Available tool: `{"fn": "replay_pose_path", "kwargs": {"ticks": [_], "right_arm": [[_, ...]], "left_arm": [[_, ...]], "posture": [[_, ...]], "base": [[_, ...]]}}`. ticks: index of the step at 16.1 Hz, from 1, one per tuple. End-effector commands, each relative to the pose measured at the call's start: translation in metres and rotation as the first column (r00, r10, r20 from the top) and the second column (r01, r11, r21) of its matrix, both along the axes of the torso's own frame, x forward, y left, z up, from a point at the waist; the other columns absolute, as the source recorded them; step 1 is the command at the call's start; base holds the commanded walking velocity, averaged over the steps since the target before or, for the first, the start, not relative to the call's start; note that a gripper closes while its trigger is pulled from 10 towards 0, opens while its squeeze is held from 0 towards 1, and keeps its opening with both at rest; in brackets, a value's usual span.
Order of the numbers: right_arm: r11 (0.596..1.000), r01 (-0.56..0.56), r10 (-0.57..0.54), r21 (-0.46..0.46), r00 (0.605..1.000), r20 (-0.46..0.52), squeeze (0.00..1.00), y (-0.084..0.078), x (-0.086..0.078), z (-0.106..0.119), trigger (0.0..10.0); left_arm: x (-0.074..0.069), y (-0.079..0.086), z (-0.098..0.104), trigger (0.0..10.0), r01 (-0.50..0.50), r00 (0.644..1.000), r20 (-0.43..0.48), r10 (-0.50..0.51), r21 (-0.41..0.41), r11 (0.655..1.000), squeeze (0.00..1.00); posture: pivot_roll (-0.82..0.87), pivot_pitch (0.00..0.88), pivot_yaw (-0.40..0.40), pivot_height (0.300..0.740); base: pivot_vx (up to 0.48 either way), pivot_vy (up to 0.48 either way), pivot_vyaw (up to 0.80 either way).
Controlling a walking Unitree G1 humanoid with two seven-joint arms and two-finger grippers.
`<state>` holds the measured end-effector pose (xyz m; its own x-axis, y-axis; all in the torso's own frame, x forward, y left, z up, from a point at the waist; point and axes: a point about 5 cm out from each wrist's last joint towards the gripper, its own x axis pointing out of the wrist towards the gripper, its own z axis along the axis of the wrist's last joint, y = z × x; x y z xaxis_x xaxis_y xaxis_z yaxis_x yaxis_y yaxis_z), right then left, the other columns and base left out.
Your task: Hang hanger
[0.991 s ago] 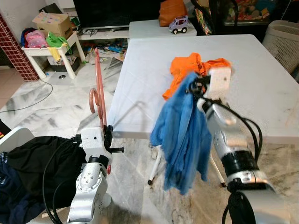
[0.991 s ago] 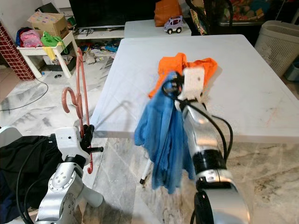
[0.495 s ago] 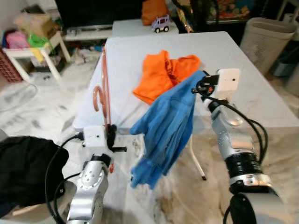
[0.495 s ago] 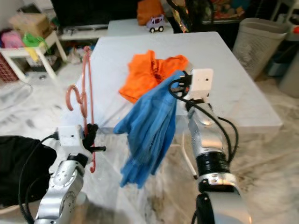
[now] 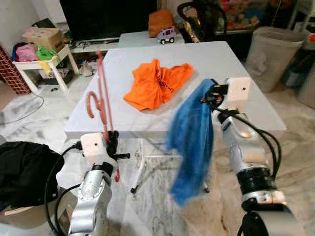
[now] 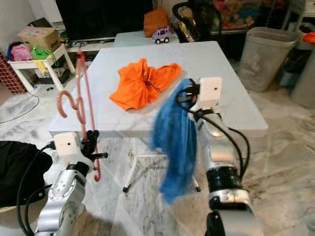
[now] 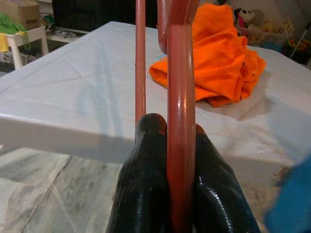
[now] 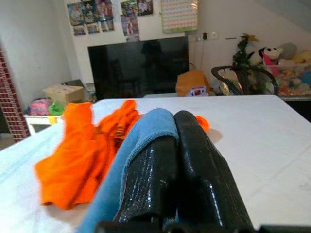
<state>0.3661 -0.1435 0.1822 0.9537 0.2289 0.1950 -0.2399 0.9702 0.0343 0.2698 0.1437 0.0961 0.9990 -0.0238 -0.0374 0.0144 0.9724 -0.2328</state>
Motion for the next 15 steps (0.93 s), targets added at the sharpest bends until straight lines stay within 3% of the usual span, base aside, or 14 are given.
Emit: {"fn": "replay_pose_path", "kwargs": {"ticks": [1,6,8,11,15], "right_arm": [[1.000,-0.022,0.022,0.005,1.000,0.022,0.00,0.006,-0.001,0.006,10.0],[1.000,-0.024,0.025,-0.020,0.997,0.073,0.00,0.008,0.000,0.016,10.0],[1.000,-0.019,0.018,0.004,0.984,0.175,0.00,0.005,0.007,0.050,10.0],[0.999,-0.044,0.038,0.024,0.976,0.217,0.00,0.007,0.013,0.072,10.0],[0.995,-0.012,-0.018,0.100,0.956,0.292,0.00,0.017,0.024,0.108,10.0]], "left_arm": [[0.000,0.002,0.005,10.0,-0.007,1.000,0.030,0.007,-0.007,1.000,0.00],[-0.001,0.004,0.006,10.0,-0.007,0.999,0.037,0.008,-0.005,1.000,0.00],[0.003,0.001,0.020,10.0,0.001,0.997,0.079,0.000,-0.006,1.000,0.00],[0.007,-0.001,0.036,10.0,0.003,0.991,0.132,-0.003,0.001,1.000,0.00],[0.004,-0.004,0.031,10.0,0.009,0.994,0.105,-0.009,-0.006,1.000,0.00]], "posture": [[-0.06,0.000,0.076,0.740],[-0.05,0.000,0.075,0.740],[-0.05,0.000,0.073,0.740],[-0.05,0.000,0.071,0.740],[-0.04,0.000,0.068,0.740]], "base": [[0.247,0.277,0.00],[0.284,0.387,0.00],[0.292,0.381,0.00],[0.299,0.376,0.00],[0.309,0.362,0.00]]}}
